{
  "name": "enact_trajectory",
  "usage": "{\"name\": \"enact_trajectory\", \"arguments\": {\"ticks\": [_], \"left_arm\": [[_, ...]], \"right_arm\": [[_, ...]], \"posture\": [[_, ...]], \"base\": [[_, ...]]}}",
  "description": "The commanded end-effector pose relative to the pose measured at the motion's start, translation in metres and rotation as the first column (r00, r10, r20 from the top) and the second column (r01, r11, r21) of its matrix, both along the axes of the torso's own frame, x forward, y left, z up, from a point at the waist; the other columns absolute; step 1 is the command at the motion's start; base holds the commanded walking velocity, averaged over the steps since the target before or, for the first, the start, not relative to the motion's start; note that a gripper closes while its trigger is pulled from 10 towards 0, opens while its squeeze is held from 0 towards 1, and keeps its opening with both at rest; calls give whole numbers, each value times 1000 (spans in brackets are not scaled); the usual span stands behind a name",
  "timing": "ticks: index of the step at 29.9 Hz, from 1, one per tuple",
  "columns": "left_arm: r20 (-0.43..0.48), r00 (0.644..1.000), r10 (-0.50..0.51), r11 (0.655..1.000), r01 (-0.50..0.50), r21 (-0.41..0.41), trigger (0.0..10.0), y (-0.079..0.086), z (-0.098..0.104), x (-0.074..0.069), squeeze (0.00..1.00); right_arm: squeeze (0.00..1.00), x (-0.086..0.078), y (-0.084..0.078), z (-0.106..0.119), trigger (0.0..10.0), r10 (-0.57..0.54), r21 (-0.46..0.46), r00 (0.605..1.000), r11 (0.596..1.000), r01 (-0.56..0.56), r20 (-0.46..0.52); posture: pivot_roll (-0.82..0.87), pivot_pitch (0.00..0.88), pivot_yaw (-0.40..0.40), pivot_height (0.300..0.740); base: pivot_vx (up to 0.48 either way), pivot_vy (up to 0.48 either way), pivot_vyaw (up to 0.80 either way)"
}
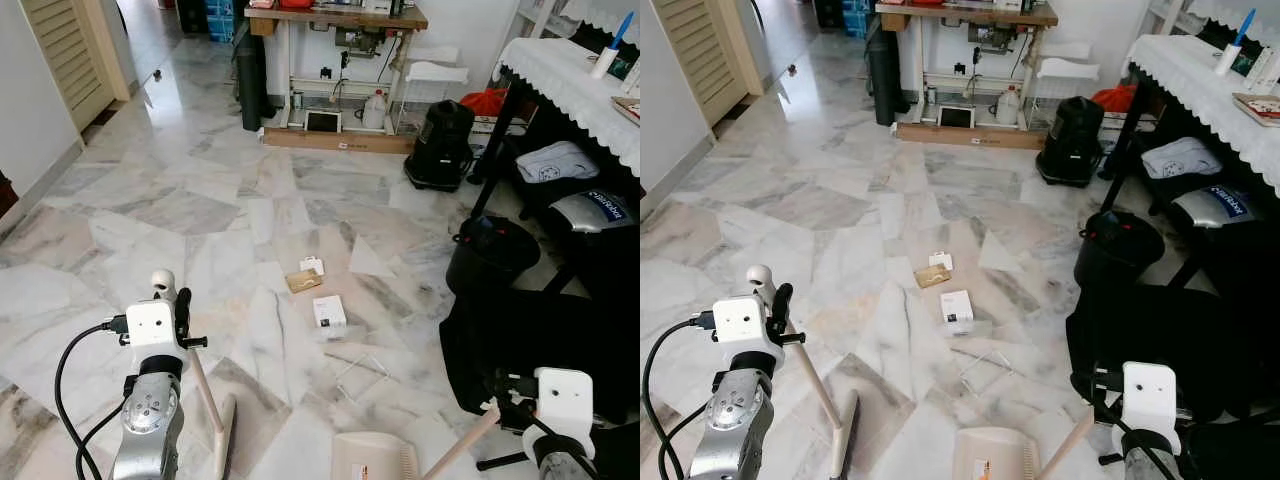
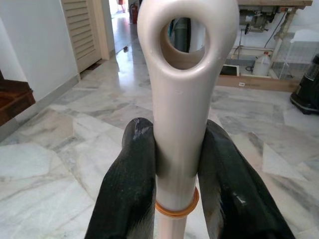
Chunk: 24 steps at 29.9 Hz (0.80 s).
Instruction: Sweep floor
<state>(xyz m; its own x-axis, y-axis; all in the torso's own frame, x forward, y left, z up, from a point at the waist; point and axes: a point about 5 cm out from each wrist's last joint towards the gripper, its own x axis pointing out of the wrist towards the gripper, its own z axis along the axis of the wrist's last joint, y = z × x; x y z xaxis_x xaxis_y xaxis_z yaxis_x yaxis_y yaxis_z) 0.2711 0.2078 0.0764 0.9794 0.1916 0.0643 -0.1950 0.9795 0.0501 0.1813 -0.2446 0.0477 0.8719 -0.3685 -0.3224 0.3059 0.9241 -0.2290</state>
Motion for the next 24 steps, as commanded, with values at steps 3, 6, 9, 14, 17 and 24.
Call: {"name": "enact_trajectory", "arguments": {"ticks": [3, 6, 9, 14, 17, 24], "left_arm": [[23, 1000, -20, 1000, 20, 13, 10000, -2, 4, 3, 0], [23, 1000, -19, 1000, 18, 15, 10000, -1, 5, 4, 0], [27, 999, -19, 1000, 18, 15, 10000, -1, 6, 5, 0], [28, 999, -23, 1000, 22, 15, 10000, -2, 6, 6, 0], [31, 999, -23, 1000, 22, 15, 10000, -1, 7, 6, 0], [32, 999, -21, 1000, 20, 14, 10000, -1, 7, 6, 0]], "right_arm": [[0, -5, -6, 6, 10000, -81, -4, 996, 997, 81, 47], [0, -9, -7, 1, 10000, -126, 25, 991, 992, 125, 38], [0, -12, -6, -3, 10000, -146, 58, 988, 988, 143, 44], [0, -13, 1, -10, 10000, -120, 88, 992, 989, 116, 42], [0, -15, 3, -18, 10000, -106, 109, 994, 989, 103, 20], [0, -12, 12, -22, 10000, -30, 137, 999, 990, 24, 40]], "posture": [[-79, 0, -43, 740], [-79, 0, -43, 740], [-79, 0, -43, 740], [-79, 0, -40, 740], [-79, 0, -40, 740], [-79, 0, -40, 740]], "base": [[0, 0, 0], [0, 0, 0], [0, 0, 0], [0, 0, 0], [0, 0, 0], [0, 0, 0]]}}
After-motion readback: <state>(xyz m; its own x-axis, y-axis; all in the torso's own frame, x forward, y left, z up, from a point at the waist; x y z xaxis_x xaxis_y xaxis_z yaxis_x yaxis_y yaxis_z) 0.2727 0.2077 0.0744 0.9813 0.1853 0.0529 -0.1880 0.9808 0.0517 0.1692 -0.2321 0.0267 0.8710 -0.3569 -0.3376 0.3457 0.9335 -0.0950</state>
